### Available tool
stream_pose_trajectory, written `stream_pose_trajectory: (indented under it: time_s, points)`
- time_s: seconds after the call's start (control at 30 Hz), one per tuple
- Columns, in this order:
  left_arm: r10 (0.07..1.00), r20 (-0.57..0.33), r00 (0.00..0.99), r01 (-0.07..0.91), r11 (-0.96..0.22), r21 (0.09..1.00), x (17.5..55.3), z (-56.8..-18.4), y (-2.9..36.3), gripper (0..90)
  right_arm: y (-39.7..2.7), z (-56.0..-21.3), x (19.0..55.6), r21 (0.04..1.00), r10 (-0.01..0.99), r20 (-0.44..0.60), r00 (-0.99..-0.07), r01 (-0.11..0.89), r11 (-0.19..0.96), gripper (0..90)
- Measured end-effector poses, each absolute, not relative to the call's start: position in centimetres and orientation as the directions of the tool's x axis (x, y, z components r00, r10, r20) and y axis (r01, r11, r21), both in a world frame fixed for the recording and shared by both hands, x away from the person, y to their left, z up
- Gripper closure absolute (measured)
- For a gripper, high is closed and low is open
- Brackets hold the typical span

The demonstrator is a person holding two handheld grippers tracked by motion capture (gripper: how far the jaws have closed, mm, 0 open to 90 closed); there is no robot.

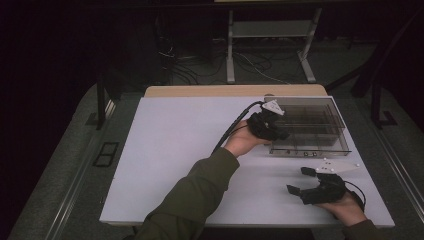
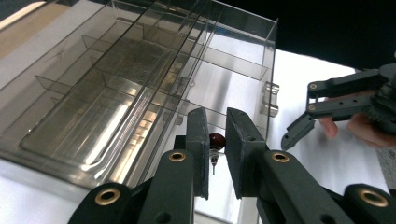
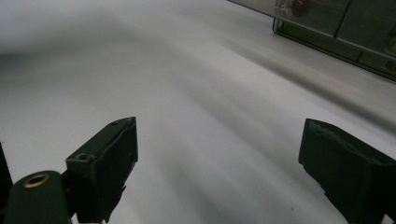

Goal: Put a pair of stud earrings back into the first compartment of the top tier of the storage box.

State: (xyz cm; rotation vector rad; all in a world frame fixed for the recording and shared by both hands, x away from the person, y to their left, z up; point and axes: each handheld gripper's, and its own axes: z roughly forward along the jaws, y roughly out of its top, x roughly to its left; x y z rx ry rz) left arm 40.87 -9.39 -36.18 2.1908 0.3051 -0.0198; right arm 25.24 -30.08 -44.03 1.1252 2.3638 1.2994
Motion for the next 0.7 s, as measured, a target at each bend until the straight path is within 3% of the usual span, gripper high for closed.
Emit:
stream_pose_trajectory:
  time_s: [0.33,0.7]
  points:
    - [0.210,-0.116,0.971,0.222,-0.602,0.767,41.0,-37.3,-10.9,77.6,-30.2,-44.0,25.2,0.797,0.711,0.161,-0.685,0.515,0.316,11.2]
    - [0.208,-0.118,0.971,0.219,-0.579,0.785,40.5,-36.4,-10.2,68.4,-30.2,-44.0,25.2,0.795,0.708,0.168,-0.686,0.519,0.314,11.2]
